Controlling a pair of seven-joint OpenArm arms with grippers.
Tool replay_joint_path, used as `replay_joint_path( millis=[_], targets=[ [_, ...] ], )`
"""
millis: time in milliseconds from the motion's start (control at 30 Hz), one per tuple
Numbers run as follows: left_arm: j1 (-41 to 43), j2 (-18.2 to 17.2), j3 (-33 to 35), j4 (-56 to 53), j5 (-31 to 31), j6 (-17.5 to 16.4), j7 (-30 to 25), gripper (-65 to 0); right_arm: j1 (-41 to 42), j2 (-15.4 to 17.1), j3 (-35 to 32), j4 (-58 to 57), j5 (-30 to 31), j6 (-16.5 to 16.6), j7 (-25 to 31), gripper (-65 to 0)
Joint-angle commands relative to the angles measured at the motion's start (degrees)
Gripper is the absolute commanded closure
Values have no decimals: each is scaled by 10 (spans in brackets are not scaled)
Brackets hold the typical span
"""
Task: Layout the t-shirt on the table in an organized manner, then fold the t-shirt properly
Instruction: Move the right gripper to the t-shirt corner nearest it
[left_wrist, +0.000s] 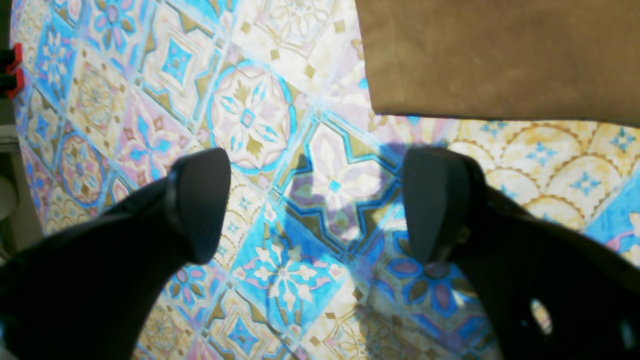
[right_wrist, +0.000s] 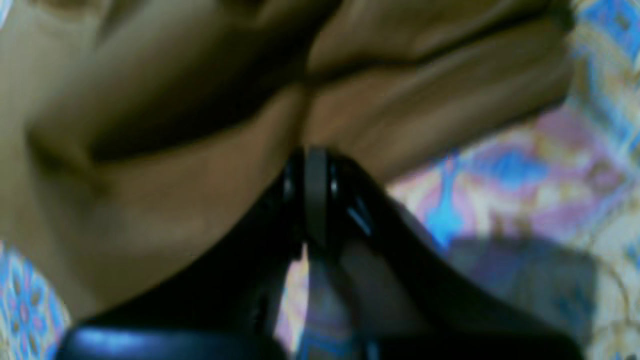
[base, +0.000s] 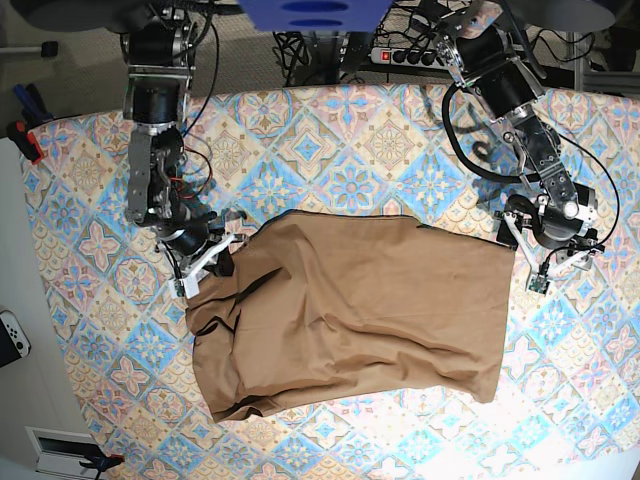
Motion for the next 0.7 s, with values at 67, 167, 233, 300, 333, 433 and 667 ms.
replay_joint_path(
  millis=[67,167,233,300,333,433,667],
  targets=[
    [-10,-4,0,10,-2,3,-7,-519,12,2,0,49,-2,2,-5,0],
    [-10,-4,0,10,-2,3,-7,-519,11,2,14,88,-2,2,-5,-4],
    [-10,-4,0,10,-3,3,-7,-519,9,2,42,106,-2,2,-5,-127],
    [-11,-4,0,10,-3,3,-7,-519,8,2,71,114,-2,2,-3,-234],
    [-11,-4,0,10,-3,3,-7,-519,6,2,82,115,-2,2,-2,-267],
    [-11,-3,0,10,-3,3,-7,-519,-2,2,108,111,-1,3,-1,-305],
    [-14,-3,0,10,-3,3,-8,-519,-1,3,108,70,-1,4,-1,-308]
  ],
)
